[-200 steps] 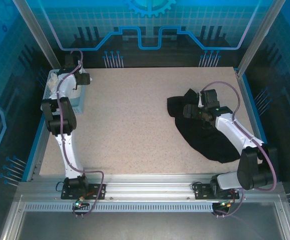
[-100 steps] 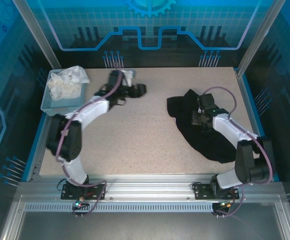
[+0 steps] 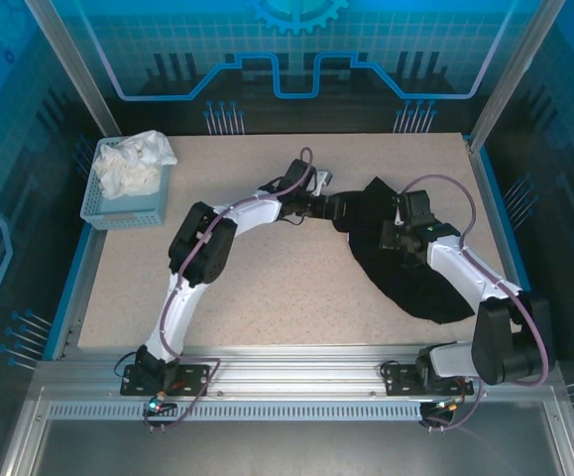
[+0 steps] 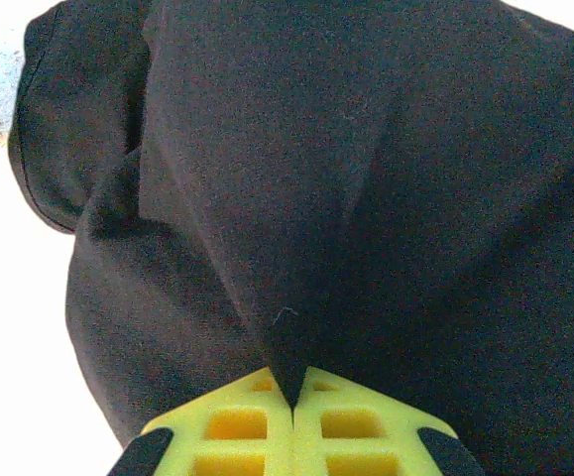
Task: Fold the inside-out t-shirt
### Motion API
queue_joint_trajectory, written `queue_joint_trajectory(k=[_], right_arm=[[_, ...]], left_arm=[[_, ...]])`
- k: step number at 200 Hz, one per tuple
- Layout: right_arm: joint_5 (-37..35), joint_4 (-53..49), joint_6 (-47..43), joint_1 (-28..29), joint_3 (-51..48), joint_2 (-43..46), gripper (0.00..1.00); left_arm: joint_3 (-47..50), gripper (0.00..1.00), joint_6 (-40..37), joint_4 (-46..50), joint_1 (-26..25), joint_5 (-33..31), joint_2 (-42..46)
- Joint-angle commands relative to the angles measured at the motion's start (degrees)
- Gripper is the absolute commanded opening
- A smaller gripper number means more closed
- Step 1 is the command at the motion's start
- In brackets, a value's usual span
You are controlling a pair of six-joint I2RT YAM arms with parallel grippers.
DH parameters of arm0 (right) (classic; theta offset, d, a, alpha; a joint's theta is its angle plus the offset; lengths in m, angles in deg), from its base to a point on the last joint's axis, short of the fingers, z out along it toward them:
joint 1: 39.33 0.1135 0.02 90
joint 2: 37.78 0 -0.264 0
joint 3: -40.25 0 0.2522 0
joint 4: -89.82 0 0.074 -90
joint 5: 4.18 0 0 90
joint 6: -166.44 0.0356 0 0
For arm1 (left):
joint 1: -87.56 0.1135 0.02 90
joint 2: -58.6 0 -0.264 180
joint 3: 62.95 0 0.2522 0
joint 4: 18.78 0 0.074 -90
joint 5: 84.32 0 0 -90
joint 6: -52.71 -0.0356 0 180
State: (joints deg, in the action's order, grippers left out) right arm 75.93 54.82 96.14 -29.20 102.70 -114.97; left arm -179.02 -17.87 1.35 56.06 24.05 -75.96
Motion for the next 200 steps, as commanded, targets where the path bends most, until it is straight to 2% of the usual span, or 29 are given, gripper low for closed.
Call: queue_joint_trajectory(k=[1,31,53,65,88,108,135,154,166,181,200], right_arm=[[1.9,1.02,-0.15,-0.64,-0.26,0.16,0.0],[2.48,1.02,-0.34,-0.69,0.08,0.77,0.0],[2.77,1.06,-0.39,-0.77,0.77,1.32,0.0],[3.19,1.11,-0.63,-0.83,1.39,1.68,0.0],[4.56,0.34,-2.34,-1.54,4.86,4.51,0.0],[6.91,-1.08,-4.52,-2.79,9.39,8.84,0.0],[9.33,-4.25,-7.27,-3.87,18.3,15.19,0.0],[10.95,-5.52,-8.01,-3.87,24.6,18.61,0.0],[11.72,-5.84,-7.93,-3.77,27.84,20.09,0.0],[12.83,-5.54,-7.6,-3.71,31.29,21.42,0.0],[15.37,-5.13,-7.16,-3.37,35.2,22.08,0.0]], left_arm=[[-5.96,0.69,-0.15,4.51,-1.42,1.78,-4.87],[-13.44,0.58,0.7,8.19,-2.02,1.8,-10.02],[-18.99,0.46,0.96,11.67,-2.0,2.66,-12.87],[-20.33,0.32,0.69,12.45,-2.06,3.06,-13.26],[-19.53,0.0,-0.74,13.57,-0.86,4.4,-9.55],[-9.82,0.0,-0.07,8.22,2.45,6.29,2.25],[7.32,0.0,1.25,-0.51,8.8,4.74,25.78],[15.44,0.0,0.31,-3.02,12.91,-1.03,42.22],[18.04,0.0,-2.55,-2.26,13.73,-6.52,51.02],[19.31,0.0,-6.7,-0.65,13.75,-13.06,59.46],[18.99,0.0,-9.57,0.64,13.84,-16.56,66.78]])
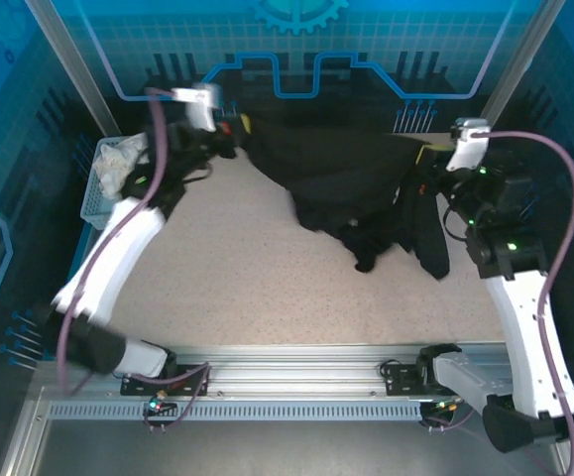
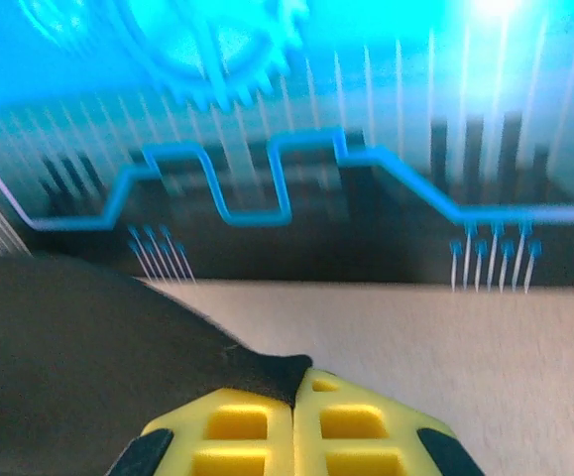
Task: Fold the inside-out t-shirt
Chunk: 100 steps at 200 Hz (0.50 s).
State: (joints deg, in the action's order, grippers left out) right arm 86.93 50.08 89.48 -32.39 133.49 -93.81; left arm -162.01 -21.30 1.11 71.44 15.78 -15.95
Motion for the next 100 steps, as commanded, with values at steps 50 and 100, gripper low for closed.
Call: queue_joint_trajectory(k=[50,100], right_arm=[[8.88,0.27,0.94,0.86,10.32,1.01,0.0],[7.1,0.59,0.2,0.89,12.83,-2.25,0.0]], left_arm=[[-1.03,0.0,-8.68,4.07,-1.55,-10.03,15.36],[-2.04,0.0,-8.68,7.3,-1.56,-10.14,15.95]])
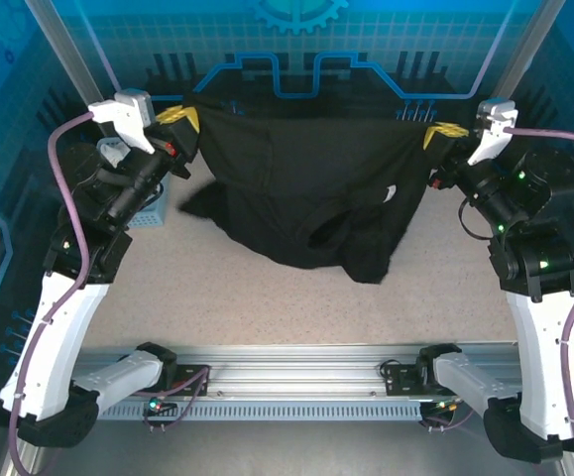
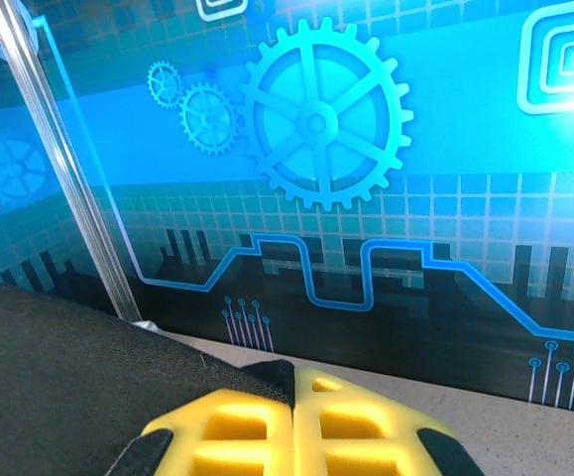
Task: Fold the inside-out t-shirt
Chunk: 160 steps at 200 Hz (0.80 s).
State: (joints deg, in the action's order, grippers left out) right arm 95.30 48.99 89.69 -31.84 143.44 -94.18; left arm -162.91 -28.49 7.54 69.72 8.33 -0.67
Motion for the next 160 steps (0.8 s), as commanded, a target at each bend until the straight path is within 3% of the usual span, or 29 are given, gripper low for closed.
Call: queue_joint_trajectory(k=[1,36,63,82,99,109,119,132,145,160], right_arm=[[-1.38,1.72,-0.09,0.34,2.91,-2.09,0.0],[-4.95,4.28,-2.41,0.4,6.44,-12.62,0.03],[-9.54,5.89,-4.02,0.28,13.37,-28.39,0.04],[-11.59,1.76,-3.46,0.27,26.67,-44.82,0.07],[-13.61,-8.15,-1.86,0.16,45.4,-61.99,0.18],[-14.2,-15.88,-1.18,0.03,58.95,-71.97,0.29],[-14.15,-23.84,-0.51,-0.47,72.48,-80.85,0.36],[-13.27,-33.03,-0.2,-0.89,84.07,-87.37,0.44],[-12.45,-38.47,-1.69,-0.75,84.88,-87.72,0.48],[-15.25,-41.57,-4.28,0.81,74.78,-83.08,0.49]], left_arm=[[-1.2,0.0,-1.49,0.93,0.17,-2.76,0.62],[-3.73,0.0,-4.15,1.83,0.34,-7.86,-4.64],[-7.05,0.0,-4.1,2.58,2.25,-9.72,-13.81],[-9.39,0.0,-3.45,0.44,3.35,-11.51,-21.96],[-14.03,0.0,-3.03,-0.27,4.38,-15.21,-32.04],[-19.01,0.19,-2.84,1.4,5.11,-15.9,-39.05],[-25.62,0.26,-2.0,6.38,6.09,-15.18,-46.08],[-33.9,0.44,-1.32,13.85,6.68,-13.83,-52.69],[-34.4,0.6,-0.19,16.93,6.64,-11.5,-53.05],[-21.63,0.7,4.27,10.82,6.53,-4.27,-46.3]])
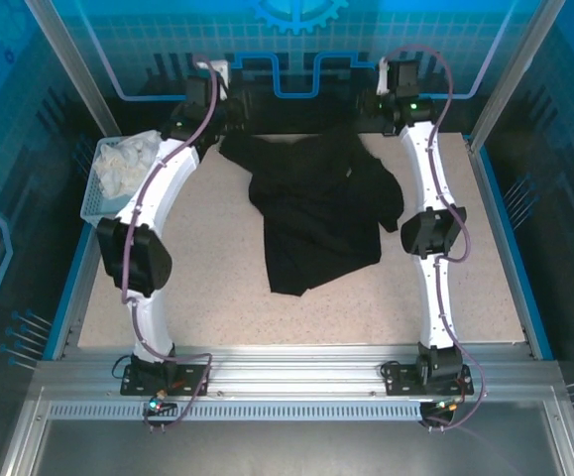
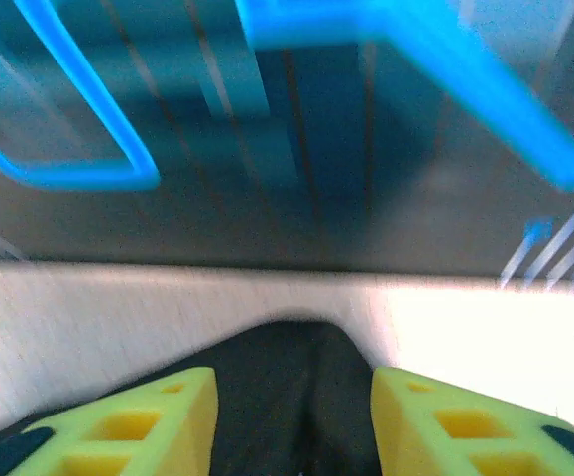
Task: Fold the inside-out t-shirt
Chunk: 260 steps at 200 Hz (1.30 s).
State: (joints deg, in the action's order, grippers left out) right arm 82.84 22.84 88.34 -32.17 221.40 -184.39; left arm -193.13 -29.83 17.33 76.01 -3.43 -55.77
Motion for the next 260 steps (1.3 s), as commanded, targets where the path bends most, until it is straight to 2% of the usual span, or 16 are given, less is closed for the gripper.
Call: queue_joint_trajectory(k=[1,12,18,35,44,64,101,125,142,161,178,188,209,216,234,260], right_arm=[[-3.07,-15.34,-3.15,1.3,-4.39,7.56,0.49],[-5.99,-9.5,-5.13,3.12,-20.98,15.44,0.49],[-7.02,-2.01,-5.97,4.12,-35.41,22.6,0.5],[-0.04,9.8,-3.63,3.76,-61.08,36.2,0.53],[2.77,12.02,-2.07,3.21,-69.96,40.95,0.55],[2.99,15.31,-0.16,4.57,-87.84,49.47,0.57],[2.79,19.54,5.11,5.42,-109.76,58.44,0.61],[5.31,23.76,6.82,5.07,-113.25,56.43,0.63],[6.0,26.97,7.94,4.16,-112.64,52.75,0.63],[8.29,29.03,8.14,3.28,-111.48,49.39,0.6],[10.44,31.62,8.35,2.9,-111.3,48.07,0.56],[11.6,32.41,8.53,2.7,-110.86,47.3,0.48],[13.34,33.06,8.35,1.86,-110.37,48.57,0.17],[13.65,32.47,8.06,1.38,-110.21,50.87,0.08],[15.45,30.08,7.42,0.29,-109.2,59.07,0.01],[20.44,24.97,6.7,0.27,-103.85,69.15,0.01]], left_arm=[[9.64,0.7,5.97,0.46,0.22,8.07,9.55],[23.65,0.72,10.95,-7.69,-0.25,12.82,16.08],[30.77,0.72,13.66,-11.8,-0.88,14.45,19.52],[48.76,0.71,18.88,-20.16,-3.6,15.8,26.5],[55.15,0.71,19.9,-20.98,-5.51,15.84,28.68],[64.56,0.7,20.04,-18.51,-11.41,13.9,31.58],[74.73,0.7,22.25,-19.13,-18.87,13.59,29.67],[75.86,0.69,22.53,-22.6,-19.64,15.2,25.71],[74.3,0.64,22.07,-23.92,-19.87,15.75,22.24],[73.54,0.53,23.03,-27.18,-20.07,18.36,18.42],[72.81,0.37,24.06,-29.34,-20.11,20.59,15.54],[72.7,0.28,24.57,-31.22,-20.17,21.49,13.89],[71.17,0.01,24.38,-33.13,-20.09,24.39,12.52],[70.76,0.0,24.38,-33.46,-19.93,25.14,13.42],[71.52,0.0,24.45,-34.7,-19.34,24.44,20.23],[72.64,0.0,24.18,-33.22,-17.76,18.89,35.67]])
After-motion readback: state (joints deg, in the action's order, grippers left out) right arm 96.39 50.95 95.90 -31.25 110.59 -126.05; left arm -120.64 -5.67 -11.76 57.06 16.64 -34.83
